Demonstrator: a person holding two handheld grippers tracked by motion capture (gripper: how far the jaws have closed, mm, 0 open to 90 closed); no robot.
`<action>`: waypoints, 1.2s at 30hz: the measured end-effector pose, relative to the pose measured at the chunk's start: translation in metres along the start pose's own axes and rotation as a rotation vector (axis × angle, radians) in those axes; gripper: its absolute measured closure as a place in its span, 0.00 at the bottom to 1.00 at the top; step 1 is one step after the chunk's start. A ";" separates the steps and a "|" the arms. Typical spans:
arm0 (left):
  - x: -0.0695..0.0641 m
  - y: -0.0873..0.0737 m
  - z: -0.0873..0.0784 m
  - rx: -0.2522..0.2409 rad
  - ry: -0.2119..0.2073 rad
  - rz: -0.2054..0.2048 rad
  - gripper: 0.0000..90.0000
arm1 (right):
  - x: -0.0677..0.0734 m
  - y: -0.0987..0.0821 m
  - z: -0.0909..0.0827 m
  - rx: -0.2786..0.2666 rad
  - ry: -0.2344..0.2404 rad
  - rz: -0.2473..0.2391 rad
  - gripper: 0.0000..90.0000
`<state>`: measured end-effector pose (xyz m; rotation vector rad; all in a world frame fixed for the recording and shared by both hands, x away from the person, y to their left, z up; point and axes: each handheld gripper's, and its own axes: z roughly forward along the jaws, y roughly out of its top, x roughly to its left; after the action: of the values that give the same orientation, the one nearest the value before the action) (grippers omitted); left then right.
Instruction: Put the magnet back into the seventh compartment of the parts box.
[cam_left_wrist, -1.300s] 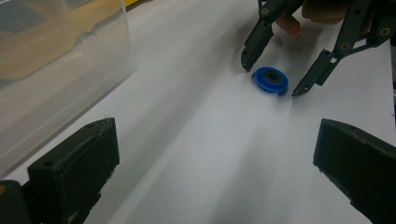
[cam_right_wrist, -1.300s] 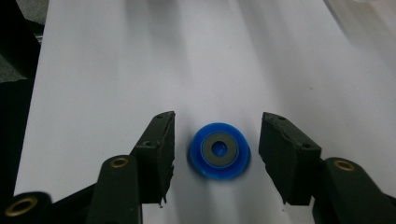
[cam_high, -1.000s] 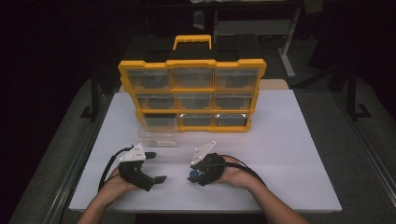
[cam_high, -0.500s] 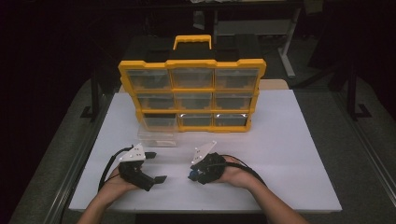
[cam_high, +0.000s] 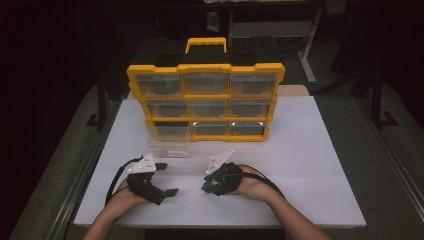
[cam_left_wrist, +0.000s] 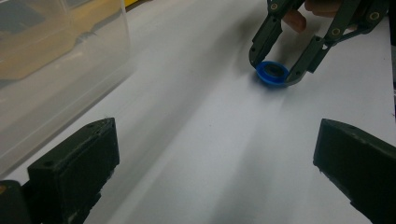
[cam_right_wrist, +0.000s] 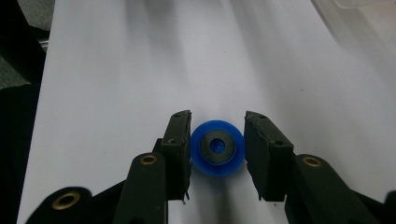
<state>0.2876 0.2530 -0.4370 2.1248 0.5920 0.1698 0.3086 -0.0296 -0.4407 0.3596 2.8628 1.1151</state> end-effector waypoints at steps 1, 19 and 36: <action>0.000 0.000 0.000 0.000 0.000 0.000 0.00 | 0.000 0.000 -0.001 -0.002 0.002 0.006 0.67; 0.000 0.000 -0.002 -0.007 0.003 -0.004 0.00 | -0.005 0.011 -0.019 -0.039 -0.017 0.067 0.68; 0.000 0.001 -0.002 -0.015 -0.008 -0.017 0.00 | -0.010 0.022 -0.031 -0.072 -0.027 0.090 0.67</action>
<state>0.2869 0.2537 -0.4353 2.1048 0.6026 0.1559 0.3185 -0.0365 -0.4036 0.4996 2.7994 1.2148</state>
